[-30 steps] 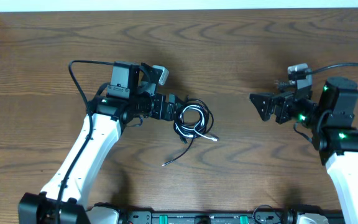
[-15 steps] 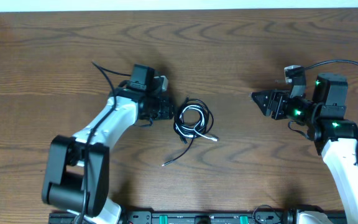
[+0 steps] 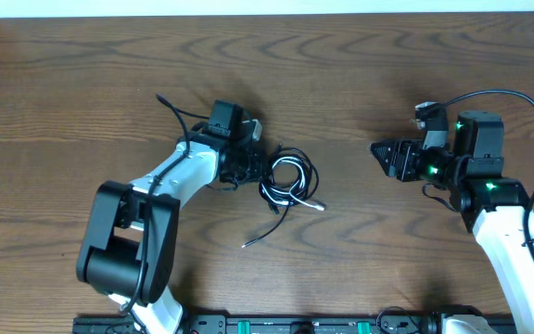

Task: Untangle cables
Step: 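Reach the left gripper to the cable bundle and grasp a black strand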

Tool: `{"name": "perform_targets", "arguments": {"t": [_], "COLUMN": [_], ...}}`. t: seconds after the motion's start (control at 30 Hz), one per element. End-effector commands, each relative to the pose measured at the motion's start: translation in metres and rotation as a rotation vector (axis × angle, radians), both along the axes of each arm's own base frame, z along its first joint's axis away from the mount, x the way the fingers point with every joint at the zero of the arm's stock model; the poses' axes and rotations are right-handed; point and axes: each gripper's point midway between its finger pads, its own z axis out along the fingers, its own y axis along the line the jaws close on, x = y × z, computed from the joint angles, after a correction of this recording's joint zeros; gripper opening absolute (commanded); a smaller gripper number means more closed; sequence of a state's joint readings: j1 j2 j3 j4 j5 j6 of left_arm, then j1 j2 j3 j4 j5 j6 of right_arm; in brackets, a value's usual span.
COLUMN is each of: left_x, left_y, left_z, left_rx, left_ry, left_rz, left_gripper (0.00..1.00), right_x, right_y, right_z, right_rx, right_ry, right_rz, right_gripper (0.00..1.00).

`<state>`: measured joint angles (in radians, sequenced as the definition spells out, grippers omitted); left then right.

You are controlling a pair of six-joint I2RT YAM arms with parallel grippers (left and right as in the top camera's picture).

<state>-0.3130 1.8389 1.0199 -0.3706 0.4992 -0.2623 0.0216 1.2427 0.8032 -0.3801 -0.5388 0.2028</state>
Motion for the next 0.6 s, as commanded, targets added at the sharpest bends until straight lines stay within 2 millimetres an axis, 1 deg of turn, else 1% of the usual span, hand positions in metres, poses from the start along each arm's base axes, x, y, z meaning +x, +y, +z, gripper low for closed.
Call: {"name": "perform_targets", "arguments": {"t": [0.0,0.03,0.07,0.2,0.27,0.3,0.37,0.43,0.57], "left_x": [-0.009,-0.010,-0.011,-0.005,0.003,0.008,0.018,0.033,0.052], "left_y": [-0.011,-0.012,-0.012,-0.008,-0.007,-0.007,-0.011,-0.023,-0.034], "left_z": [-0.012,-0.015,-0.018,-0.016,-0.008,0.001,0.025,0.068,0.140], "left_rx": [0.004,0.011,0.020,0.037,0.023,0.010,-0.041,-0.138,-0.276], "left_ry": [0.040,0.045,0.048,0.026,0.005,-0.011,-0.061,-0.156,-0.306], "left_rz": [-0.037,-0.042,-0.042,-0.023,0.005,0.021,0.031,0.018,0.084], "left_gripper": [0.20,0.11,0.07,0.07,0.07,0.07,0.07,0.07,0.07], "right_x": [0.004,0.004,0.004,0.004,0.005,0.005,0.006,0.009,0.016], "right_y": [0.000,0.000,0.000,0.000,0.000,0.000,0.004,0.015,0.036], "right_z": [0.006,0.006,0.006,0.006,0.007,0.007,0.009,0.015,0.032], "right_rx": [-0.007,-0.007,-0.007,-0.006,-0.005,-0.005,-0.004,0.016,0.063], "right_ry": [-0.013,-0.012,-0.013,-0.014,-0.016,-0.019,-0.031,-0.055,-0.118], "right_rz": [-0.012,-0.012,-0.012,-0.012,-0.011,-0.010,0.000,0.013,0.037], "right_gripper": [0.61,0.61,0.61,0.61,0.61,0.61,0.60,0.60,0.56]}}
